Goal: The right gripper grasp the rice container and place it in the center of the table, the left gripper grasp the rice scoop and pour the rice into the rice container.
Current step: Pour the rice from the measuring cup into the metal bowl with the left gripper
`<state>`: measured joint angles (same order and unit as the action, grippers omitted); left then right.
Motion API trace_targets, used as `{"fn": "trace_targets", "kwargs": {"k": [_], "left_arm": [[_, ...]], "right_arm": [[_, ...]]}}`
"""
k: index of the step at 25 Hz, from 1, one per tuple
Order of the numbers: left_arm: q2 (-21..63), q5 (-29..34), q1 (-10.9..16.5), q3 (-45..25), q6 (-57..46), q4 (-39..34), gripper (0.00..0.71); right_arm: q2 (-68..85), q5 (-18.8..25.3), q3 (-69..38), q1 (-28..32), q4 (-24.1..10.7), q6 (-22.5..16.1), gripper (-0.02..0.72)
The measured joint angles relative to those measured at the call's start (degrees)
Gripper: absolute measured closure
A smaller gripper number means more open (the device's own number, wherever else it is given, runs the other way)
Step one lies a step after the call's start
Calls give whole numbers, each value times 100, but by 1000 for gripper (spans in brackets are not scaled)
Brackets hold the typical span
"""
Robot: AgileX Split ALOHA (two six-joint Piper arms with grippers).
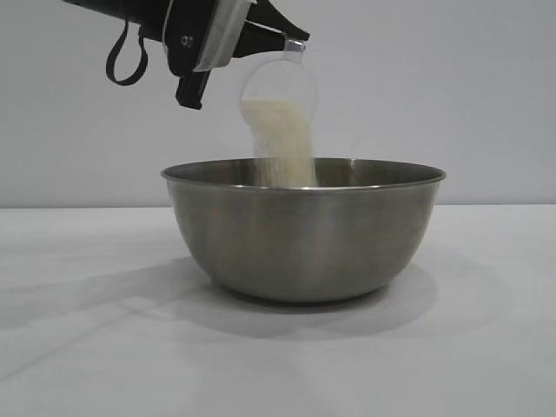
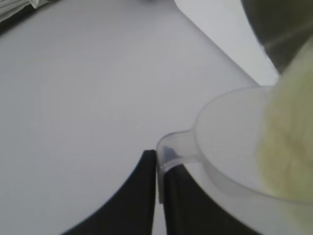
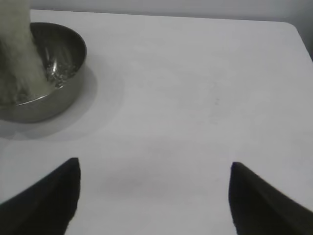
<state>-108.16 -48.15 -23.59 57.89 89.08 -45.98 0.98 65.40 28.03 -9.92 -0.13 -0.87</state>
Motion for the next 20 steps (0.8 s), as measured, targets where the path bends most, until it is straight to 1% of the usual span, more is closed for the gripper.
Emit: {"fn": "trace_targets", "kwargs": {"k": [9, 15, 20], "left_arm": [[0, -49, -33, 0, 1027, 0, 710], [0, -119, -156, 0, 1675, 9, 710], [0, -153, -168, 0, 2250, 11, 710]], "right_arm": [[0, 0, 0, 0, 0, 0, 169], [0, 0, 0, 0, 0, 0, 169], [0, 0, 0, 0, 0, 0, 169]]}}
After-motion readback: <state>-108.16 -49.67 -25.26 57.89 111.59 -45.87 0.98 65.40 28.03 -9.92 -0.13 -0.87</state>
